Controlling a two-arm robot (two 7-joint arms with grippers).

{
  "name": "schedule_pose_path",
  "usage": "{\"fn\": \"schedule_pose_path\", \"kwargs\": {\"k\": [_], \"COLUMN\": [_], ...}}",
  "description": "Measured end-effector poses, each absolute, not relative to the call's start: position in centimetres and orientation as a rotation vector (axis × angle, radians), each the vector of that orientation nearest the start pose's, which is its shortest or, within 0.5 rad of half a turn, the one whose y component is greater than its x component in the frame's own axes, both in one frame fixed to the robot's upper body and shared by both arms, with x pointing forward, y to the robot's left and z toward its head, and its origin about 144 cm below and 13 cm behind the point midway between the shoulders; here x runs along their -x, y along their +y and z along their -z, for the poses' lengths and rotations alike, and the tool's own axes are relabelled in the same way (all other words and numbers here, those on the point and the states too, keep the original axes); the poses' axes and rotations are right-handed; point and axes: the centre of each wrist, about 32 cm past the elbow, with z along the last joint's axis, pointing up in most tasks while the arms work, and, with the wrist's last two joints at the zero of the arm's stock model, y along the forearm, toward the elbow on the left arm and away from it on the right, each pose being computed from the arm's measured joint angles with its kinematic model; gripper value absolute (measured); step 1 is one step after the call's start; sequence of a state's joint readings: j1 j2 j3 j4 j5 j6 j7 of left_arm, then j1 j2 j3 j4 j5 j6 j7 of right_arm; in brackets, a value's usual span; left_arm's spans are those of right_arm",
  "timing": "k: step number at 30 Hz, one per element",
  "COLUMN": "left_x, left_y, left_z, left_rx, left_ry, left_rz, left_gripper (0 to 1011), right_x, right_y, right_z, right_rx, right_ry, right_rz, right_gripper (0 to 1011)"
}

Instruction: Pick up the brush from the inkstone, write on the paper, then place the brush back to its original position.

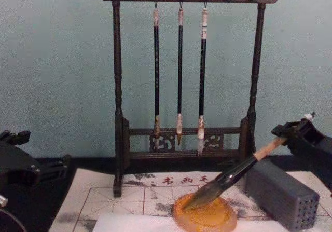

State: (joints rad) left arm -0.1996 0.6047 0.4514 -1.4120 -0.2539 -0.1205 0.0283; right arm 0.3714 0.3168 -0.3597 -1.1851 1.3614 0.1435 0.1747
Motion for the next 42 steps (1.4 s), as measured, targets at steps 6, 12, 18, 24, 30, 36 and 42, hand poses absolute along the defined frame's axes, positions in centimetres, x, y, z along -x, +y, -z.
{"fn": "schedule_pose_path", "kwargs": {"k": [6, 12, 18, 24, 30, 36, 42], "left_x": [-48.86, -48.86, -48.86, -48.86, -48.86, -48.86, -48.86], "left_y": [30.97, 30.97, 30.97, 30.97, 30.97, 30.97, 30.96], "left_z": [-113.98, -113.98, -113.98, -113.98, -113.98, -113.98, -113.98], "left_rx": [-0.304, -0.304, -0.304, -0.304, -0.304, -0.305, -0.304], "left_ry": [-0.285, -0.285, -0.285, -0.285, -0.285, -0.285, -0.285], "left_rz": [-1.248, -1.248, -1.248, -1.248, -1.248, -1.248, -1.248], "left_gripper": [1001, 1001, 1001, 1001, 1001, 1001, 1001], "right_x": [-54.98, -54.95, -54.91, -54.97, -54.98, -54.99, -54.99], "right_y": [-25.62, -25.60, -25.56, -25.46, -25.36, -25.33, -25.32], "right_z": [-114.07, -113.97, -113.87, -113.76, -113.70, -113.72, -113.74], "right_rx": [-0.533, -0.539, -0.539, -0.535, -0.530, -0.530, -0.530], "right_ry": [0.924, 0.945, 0.947, 0.949, 0.950, 0.948, 0.948], "right_rz": [1.092, 1.101, 1.111, 1.121, 1.131, 1.134, 1.133], "right_gripper": [195, 195, 194, 195, 195, 194, 194]}}
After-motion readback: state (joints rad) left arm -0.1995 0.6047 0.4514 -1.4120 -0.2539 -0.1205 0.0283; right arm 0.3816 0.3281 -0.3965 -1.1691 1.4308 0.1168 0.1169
